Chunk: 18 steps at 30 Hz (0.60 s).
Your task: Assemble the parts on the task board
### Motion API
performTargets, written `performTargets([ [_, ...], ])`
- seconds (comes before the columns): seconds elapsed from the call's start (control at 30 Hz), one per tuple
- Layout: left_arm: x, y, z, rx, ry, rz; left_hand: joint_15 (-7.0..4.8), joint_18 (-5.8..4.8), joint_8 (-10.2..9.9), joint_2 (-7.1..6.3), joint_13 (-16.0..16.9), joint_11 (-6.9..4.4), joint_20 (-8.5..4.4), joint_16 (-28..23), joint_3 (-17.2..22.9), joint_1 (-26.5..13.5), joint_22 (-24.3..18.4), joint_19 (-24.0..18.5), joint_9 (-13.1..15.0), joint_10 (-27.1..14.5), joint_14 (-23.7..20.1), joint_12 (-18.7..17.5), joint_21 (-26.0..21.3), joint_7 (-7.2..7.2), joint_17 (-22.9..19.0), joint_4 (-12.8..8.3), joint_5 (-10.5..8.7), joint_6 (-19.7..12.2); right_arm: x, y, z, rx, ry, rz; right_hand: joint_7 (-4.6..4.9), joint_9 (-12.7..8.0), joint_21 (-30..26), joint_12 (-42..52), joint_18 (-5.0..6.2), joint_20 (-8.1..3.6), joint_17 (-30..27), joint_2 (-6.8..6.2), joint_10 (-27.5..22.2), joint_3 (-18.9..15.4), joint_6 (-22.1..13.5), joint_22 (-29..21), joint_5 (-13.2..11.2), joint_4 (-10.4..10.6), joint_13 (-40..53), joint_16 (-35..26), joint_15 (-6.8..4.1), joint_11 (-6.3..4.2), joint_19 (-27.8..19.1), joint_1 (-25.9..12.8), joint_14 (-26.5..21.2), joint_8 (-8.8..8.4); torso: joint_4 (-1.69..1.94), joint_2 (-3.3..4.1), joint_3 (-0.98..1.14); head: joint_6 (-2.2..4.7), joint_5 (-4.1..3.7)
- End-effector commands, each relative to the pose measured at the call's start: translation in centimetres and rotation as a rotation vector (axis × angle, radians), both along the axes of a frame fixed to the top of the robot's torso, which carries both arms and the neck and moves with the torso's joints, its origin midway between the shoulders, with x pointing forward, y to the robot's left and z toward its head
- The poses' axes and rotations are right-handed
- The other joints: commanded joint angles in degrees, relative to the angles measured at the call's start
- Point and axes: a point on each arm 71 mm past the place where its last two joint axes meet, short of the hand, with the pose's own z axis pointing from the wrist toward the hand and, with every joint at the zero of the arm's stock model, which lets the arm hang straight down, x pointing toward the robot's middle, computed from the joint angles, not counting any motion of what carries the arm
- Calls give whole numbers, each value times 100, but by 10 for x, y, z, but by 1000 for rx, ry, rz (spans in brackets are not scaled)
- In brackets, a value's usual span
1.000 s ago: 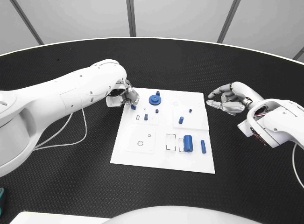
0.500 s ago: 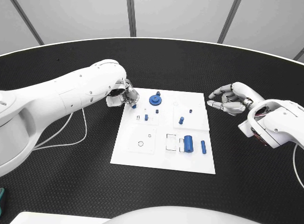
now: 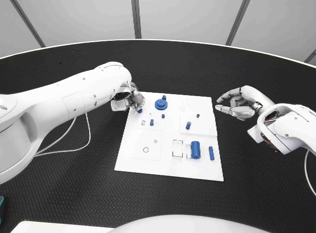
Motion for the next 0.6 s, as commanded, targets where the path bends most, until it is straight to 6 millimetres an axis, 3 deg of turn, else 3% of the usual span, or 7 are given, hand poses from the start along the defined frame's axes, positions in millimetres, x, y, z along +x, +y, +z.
performTargets([
  [0.03, 0, 0, 0, -2, 1, 0, -19, -5, 12, 0, -5, -9, 6, 23, -198, -64, -25, -11, -694, 57, 481, 20, -56, -18, 1178, 69, -41, 79, 0, 0, 0, 0, 0, 0, 9, -11, -42, 11, 95, -25, 497, 0, 17, -9, -53, -6, 17, 28, 1, -28, -51, -13, 30, -21, 342, 42, 2, 1, 0, -4, -9],
  [0.17, 0, 0, 0, -4, 0, 0, -30, -6, 77, 21, -45, -33, 7, 22, -699, -10, -95, -11, -628, 67, 480, 14, -152, -51, 1172, 220, -110, 85, 0, 0, 0, 0, 1, 0, 9, -11, -42, 11, 95, -25, 497, 0, 17, -9, -53, -6, 17, 28, 1, -28, -51, -13, 30, -21, 342, 42, 1, 0, 1, -8, -14],
  [0.23, 0, 0, 0, -6, 0, -1, -42, -7, 154, 52, -55, -50, 6, 22, -1161, 83, -144, 0, -554, 100, 480, 27, -218, -82, 1171, 344, -412, 65, 0, 0, 0, 0, 1, 0, 9, -11, -35, 13, 93, -25, 494, 0, 19, -9, -53, 0, 17, 29, 3, -30, -51, -13, 34, -21, 342, 43, 1, -1, 1, -7, -16],
  [0.33, 0, 0, 0, -8, -2, -2, -51, -8, 202, 79, -70, -65, -8, 22, -1392, 255, -181, 24, -500, 92, 479, 22, -266, -94, 1169, 403, -807, 38, 0, 0, 0, 0, 1, 0, 9, -11, -35, 13, 93, -25, 494, 0, 19, -9, -53, 0, 17, 29, 3, -30, -51, -13, 34, -21, 342, 43, 2, -3, 2, -9, -16],
  [0.4, 0, 0, 0, -8, -2, -2, -51, -7, 207, 77, -74, -66, -10, 23, -1422, 270, -188, 26, -494, 90, 479, 21, -273, -95, 1170, 419, -851, 34, 0, 0, 0, 0, 1, 1, 9, -11, -35, 13, 93, -25, 494, 0, 19, -9, -53, 0, 17, 29, 3, -30, -51, -13, 34, -21, 342, 43, 2, -3, 1, -9, -18],
  [0.47, 0, -1, 0, -9, -3, -2, -53, -8, 221, 56, -82, -69, -12, 23, -1537, 297, -204, 38, -476, 93, 479, 26, -293, -102, 1169, 487, -1071, 26, 0, 0, 0, 0, 1, 1, 9, -11, -38, 16, 93, -25, 501, 0, 21, -9, -53, -2, 18, 28, 6, -26, -51, -14, 33, -19, 343, 44, 2, -2, 0, -8, -19],
  [0.6, 1, -1, 0, -9, -3, -2, -53, -9, 224, 28, -77, -68, -13, 24, -1648, 287, -211, 49, -468, 105, 480, 35, -306, -104, 1170, 566, -1145, 19, 0, 0, 0, 0, 1, 1, 9, -11, -38, 16, 93, -25, 501, 0, 21, -9, -53, -2, 18, 28, 6, -26, -51, -14, 33, -19, 343, 44, 4, 0, 0, -2, -21],
])
